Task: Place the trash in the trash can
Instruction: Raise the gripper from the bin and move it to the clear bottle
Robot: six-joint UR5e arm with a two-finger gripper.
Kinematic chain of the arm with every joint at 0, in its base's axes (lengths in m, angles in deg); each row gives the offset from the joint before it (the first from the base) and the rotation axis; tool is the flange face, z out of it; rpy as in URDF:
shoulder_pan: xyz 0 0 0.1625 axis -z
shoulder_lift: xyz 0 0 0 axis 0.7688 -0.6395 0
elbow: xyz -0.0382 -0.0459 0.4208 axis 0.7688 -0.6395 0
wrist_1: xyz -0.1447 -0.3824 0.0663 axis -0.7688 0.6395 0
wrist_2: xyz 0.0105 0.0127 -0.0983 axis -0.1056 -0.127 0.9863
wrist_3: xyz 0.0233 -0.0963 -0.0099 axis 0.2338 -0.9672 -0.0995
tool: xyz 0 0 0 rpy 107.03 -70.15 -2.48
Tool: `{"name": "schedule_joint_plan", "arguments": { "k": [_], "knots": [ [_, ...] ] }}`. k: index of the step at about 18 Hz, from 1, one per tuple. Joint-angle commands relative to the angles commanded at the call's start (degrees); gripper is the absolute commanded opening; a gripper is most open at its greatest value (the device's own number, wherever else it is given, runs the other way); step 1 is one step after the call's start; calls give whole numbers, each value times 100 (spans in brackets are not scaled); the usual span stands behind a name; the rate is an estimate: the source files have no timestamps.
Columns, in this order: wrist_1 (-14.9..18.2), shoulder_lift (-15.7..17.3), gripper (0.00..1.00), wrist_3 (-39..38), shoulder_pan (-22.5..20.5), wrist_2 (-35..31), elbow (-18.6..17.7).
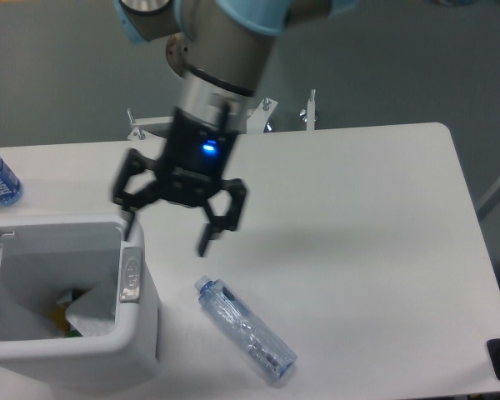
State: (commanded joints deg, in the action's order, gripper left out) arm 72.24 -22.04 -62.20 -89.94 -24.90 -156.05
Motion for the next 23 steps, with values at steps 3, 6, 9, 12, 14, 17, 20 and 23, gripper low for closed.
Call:
{"name": "schedule_joint_plan", "arguments": {
  "k": [3, 6, 9, 12, 14, 17, 20, 23],
  "knots": [
    [-87, -316, 100, -62, -18, -862, 35],
    [-290, -711, 100, -53, -132, -1032, 105],
    [-308, -1045, 100, -36, -211, -1058, 193],
    [-448, -1406, 100, -44, -229, -1452, 263],
    [-501, -1529, 100, -44, -229, -1524, 299],
    [-492, -1766, 100, -44, -220, -1524, 369],
    [-501, -1907, 100, -44, -202, -1515, 404],
    [-492, -2136, 100, -44, -54, -1524, 483]
  ]
}}
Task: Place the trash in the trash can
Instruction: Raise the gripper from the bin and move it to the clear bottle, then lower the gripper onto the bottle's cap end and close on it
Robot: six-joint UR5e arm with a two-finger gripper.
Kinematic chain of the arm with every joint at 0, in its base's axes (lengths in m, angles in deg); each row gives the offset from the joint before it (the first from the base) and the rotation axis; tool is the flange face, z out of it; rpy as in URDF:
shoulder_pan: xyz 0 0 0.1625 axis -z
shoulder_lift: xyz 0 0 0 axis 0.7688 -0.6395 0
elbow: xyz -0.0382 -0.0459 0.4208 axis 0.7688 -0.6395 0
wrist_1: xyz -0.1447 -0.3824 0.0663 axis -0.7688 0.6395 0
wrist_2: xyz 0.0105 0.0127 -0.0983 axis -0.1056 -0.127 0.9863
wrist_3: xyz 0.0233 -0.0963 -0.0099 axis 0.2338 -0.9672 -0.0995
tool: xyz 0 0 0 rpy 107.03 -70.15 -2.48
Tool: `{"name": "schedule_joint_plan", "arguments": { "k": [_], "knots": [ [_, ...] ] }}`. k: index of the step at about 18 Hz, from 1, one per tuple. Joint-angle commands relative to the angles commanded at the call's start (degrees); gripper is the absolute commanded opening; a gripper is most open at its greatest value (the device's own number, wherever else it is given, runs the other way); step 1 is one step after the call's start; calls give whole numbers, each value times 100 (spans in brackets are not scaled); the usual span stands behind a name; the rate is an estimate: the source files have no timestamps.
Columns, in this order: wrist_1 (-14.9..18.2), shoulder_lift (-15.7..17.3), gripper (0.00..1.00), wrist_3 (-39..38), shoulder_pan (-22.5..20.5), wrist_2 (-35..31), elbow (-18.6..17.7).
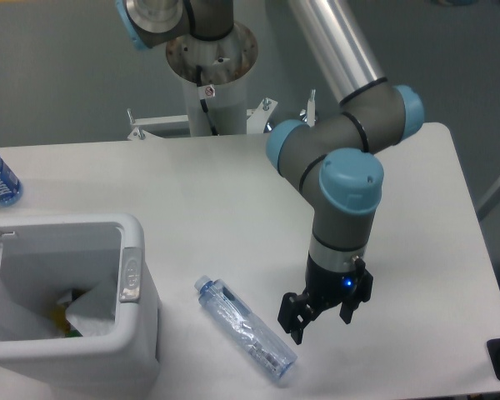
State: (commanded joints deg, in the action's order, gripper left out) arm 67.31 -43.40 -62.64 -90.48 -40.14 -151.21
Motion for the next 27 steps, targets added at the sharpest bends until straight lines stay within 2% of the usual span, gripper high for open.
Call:
{"name": "schedule_joint_plan", "arguments": {
  "k": [9, 14, 19, 27],
  "knots": [
    [0, -422, 100, 17, 281, -18, 0],
    [-26, -528, 100, 26, 299, -26, 0],
    [-17, -677, 100, -9, 466, -483, 62],
    [-17, -809, 100, -35, 546, -510, 158]
  ]
}}
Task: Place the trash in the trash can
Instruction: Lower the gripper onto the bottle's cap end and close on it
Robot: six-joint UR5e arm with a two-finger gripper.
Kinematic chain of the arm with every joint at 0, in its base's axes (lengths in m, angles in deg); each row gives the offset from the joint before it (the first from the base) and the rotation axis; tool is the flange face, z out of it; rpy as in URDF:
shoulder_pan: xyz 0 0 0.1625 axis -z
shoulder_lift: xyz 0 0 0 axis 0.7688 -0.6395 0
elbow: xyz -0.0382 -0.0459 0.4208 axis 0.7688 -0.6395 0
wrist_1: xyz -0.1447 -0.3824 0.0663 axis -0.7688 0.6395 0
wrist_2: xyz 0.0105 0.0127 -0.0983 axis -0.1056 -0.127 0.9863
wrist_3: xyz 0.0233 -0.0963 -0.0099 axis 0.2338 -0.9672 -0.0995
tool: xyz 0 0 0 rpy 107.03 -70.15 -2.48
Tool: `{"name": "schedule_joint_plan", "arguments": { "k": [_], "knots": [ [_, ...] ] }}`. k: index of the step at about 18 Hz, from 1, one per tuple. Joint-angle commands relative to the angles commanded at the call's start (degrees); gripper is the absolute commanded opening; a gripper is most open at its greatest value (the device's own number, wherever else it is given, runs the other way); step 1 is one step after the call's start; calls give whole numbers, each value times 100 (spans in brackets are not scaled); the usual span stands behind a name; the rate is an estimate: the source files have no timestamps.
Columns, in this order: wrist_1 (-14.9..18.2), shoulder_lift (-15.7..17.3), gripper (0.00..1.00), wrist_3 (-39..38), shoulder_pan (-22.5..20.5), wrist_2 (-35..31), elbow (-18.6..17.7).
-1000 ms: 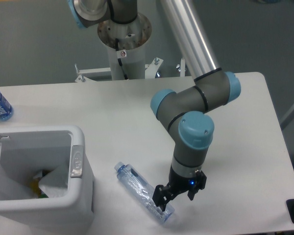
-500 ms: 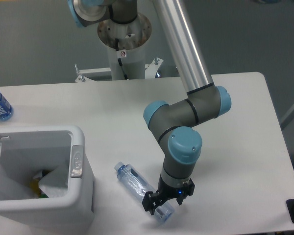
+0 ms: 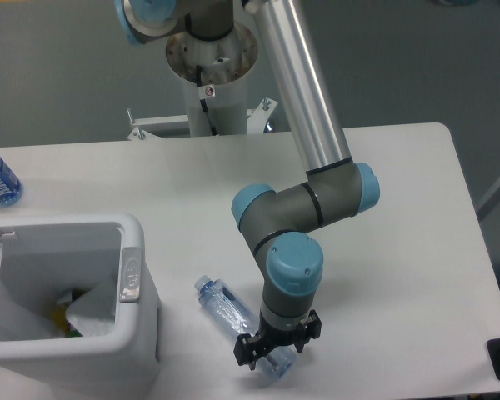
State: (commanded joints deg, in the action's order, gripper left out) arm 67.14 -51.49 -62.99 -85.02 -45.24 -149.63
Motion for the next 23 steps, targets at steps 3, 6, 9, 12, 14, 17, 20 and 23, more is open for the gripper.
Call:
{"name": "schedule_joint_plan", "arguments": {
  "k": [3, 6, 9, 12, 14, 17, 20, 23],
  "knots": [
    [0, -70, 100, 0, 0, -105, 9],
    [0, -62, 100, -52, 9, -193, 9],
    [0, -70, 88, -79, 26, -202, 9],
    [9, -62, 74, -79, 35, -202, 0],
    [9, -62, 70, -79, 35, -202, 0],
    [0, -62, 66, -79, 44, -202, 0],
    [0, -53, 66, -70, 44, -202, -9],
    [0, -35, 66, -62, 44, -202, -17]
  ]
}}
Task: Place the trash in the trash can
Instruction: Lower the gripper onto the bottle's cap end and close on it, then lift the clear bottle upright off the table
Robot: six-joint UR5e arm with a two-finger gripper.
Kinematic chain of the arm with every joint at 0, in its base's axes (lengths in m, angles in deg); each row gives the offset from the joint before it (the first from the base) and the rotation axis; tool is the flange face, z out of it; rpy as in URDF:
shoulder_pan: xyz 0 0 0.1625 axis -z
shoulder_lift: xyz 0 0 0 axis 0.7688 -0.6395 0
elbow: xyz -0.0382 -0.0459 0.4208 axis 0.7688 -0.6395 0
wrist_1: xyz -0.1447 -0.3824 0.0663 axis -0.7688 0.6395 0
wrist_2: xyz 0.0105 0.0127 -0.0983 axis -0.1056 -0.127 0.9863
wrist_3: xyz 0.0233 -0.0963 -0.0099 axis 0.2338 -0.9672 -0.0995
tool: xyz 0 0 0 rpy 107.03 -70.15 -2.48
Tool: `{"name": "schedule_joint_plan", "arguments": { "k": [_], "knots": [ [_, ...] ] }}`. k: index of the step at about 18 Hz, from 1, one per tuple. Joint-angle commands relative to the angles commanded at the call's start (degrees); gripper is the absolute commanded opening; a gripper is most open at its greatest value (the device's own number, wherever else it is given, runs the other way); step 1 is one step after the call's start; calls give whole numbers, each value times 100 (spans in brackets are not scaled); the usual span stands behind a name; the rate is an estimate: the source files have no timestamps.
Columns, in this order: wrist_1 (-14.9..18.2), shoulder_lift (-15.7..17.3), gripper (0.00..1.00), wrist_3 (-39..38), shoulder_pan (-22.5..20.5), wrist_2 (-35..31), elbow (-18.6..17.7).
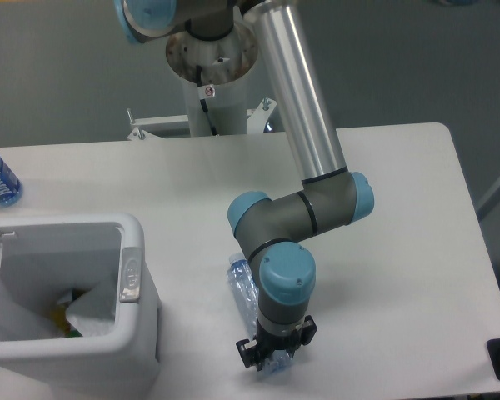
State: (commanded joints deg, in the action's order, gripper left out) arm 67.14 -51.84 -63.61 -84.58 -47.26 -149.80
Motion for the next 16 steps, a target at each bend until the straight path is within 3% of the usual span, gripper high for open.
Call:
{"name": "schedule_joint_plan", "arguments": {
  "k": [11, 16],
  "knots": [
    [9, 211, 59, 105, 0, 0, 0],
    [0, 561, 59, 350, -35, 17, 149]
  ]
}}
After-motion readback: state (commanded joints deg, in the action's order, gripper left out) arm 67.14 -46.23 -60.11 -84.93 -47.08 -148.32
